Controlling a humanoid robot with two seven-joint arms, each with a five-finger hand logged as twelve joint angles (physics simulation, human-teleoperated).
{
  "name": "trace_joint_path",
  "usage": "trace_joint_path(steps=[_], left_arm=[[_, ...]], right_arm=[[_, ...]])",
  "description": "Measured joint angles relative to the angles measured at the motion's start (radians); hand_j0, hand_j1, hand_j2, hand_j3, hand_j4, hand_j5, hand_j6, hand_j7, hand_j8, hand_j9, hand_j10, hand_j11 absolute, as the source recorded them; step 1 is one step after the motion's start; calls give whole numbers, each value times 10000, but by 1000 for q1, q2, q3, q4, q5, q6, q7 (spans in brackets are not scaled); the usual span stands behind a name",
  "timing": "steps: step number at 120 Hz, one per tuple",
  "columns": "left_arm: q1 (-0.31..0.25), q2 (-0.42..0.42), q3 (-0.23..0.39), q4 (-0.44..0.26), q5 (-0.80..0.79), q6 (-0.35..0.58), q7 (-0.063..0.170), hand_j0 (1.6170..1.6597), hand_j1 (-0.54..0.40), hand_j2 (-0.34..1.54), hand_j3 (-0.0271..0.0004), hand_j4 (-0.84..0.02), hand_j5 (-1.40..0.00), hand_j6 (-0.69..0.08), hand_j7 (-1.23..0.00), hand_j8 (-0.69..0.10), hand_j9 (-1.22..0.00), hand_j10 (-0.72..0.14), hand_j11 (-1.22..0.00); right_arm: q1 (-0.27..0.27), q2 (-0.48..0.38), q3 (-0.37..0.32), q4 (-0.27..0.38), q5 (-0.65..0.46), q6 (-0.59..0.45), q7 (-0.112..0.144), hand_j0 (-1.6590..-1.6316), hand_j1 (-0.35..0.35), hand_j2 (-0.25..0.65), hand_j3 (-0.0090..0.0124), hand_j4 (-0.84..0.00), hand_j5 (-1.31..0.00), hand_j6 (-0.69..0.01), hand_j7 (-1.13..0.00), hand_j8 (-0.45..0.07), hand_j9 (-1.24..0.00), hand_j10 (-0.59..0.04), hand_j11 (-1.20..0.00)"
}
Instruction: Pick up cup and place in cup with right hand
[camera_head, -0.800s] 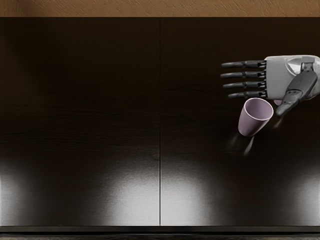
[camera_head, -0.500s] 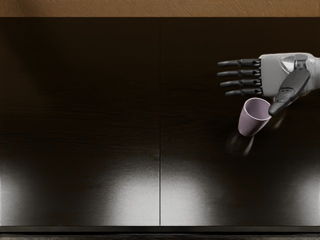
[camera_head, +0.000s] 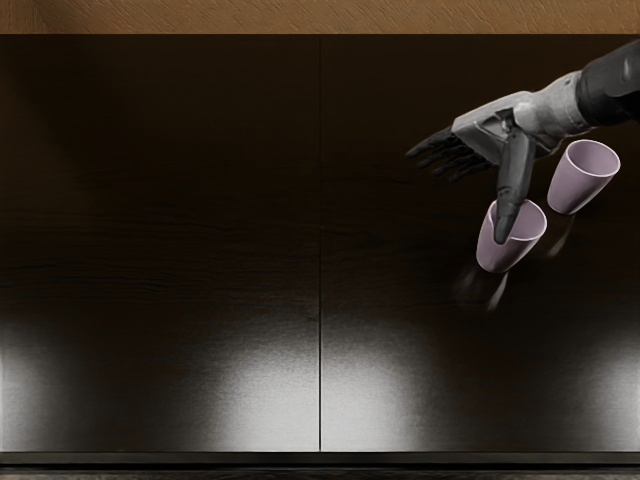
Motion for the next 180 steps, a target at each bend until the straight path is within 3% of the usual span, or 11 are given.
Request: trace_joint_path(steps=[18,44,91,119,148,180], left_arm=[[10,0,1,0,0,0,0,16581,3491,2,0,-5,-1,-7,0,-6,0,-5,0],[19,0,1,0,-1,0,0,16581,3491,3,0,-6,-1,-9,-1,-8,0,-6,0],[25,0,1,0,-1,0,0,16581,3491,3,0,-5,-1,-7,0,-7,0,-5,0],[41,0,1,0,-1,0,0,16581,3491,3,0,-5,-1,-6,0,-6,0,-4,0],[61,0,1,1,-1,0,0,16581,3491,3,0,-5,-1,-6,0,-6,0,-4,0],[61,0,1,1,-1,0,0,16581,3491,2,0,-4,0,-5,0,-5,0,-3,0]], right_arm=[[82,38,-154,1,-38,-76,0,-16581,-3183,-56,0,-273,-336,-278,-335,-274,-335,-269,-335],[110,51,-254,28,-111,-150,0,-16581,-3183,-55,0,-277,-337,-284,-334,-279,-336,-272,-335],[118,-56,-330,249,-253,-450,0,-16581,-3181,-51,0,-289,-344,-301,-340,-292,-343,-282,-342],[118,-71,-411,324,-339,-639,0,-16581,-3123,-57,0,-343,-411,-357,-406,-347,-409,-337,-408],[80,-44,-443,345,-369,-754,0,-16581,-2467,-163,0,-892,-1124,-907,-1119,-897,-1122,-886,-1121],[54,-6,-446,327,-375,-797,0,-16581,-2149,-213,0,-1155,-1469,-1169,-1464,-1160,-1467,-1149,-1466]])
